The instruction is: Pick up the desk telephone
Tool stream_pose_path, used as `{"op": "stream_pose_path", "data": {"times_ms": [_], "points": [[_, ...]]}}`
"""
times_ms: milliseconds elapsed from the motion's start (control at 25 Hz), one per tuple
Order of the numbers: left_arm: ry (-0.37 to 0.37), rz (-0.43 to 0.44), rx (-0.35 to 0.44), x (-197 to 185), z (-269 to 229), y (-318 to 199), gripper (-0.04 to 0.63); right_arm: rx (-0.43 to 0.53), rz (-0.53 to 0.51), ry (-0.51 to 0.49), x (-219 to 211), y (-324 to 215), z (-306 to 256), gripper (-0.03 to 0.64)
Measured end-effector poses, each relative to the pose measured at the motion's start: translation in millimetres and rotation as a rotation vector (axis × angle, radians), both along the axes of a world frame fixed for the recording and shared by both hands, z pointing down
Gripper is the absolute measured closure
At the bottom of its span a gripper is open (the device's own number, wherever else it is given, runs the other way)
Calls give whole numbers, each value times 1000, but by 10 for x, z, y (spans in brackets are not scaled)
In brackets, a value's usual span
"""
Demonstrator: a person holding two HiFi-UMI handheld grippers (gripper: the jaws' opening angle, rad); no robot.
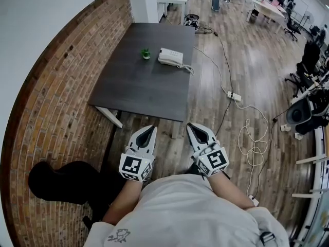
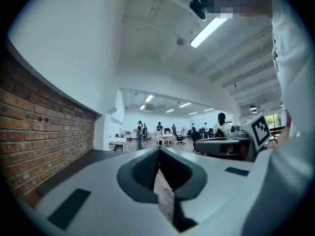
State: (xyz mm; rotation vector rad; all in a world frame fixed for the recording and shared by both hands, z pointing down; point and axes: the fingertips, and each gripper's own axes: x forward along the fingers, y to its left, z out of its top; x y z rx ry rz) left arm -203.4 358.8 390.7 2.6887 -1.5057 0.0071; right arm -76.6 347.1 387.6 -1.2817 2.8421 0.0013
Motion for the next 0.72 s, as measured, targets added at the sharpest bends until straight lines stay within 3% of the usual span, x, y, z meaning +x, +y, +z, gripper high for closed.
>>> {"op": "stream_pose_path", "data": {"times_ms": [240,320,520,720], "points": [[-3,13,-19,292,60,-249,584,-2,19,-9,321,-257,18,612],[-12,23,-25,447,94,-352,548,-2,17,-8,452,-357,34,611],[-6,26,-46,807,152,-704,423,-25,-21,-11,735,-657,103,474],[2,45,-75,1242,228,-1076,317,-26,-56,-2,1061,-935,157,392]]}}
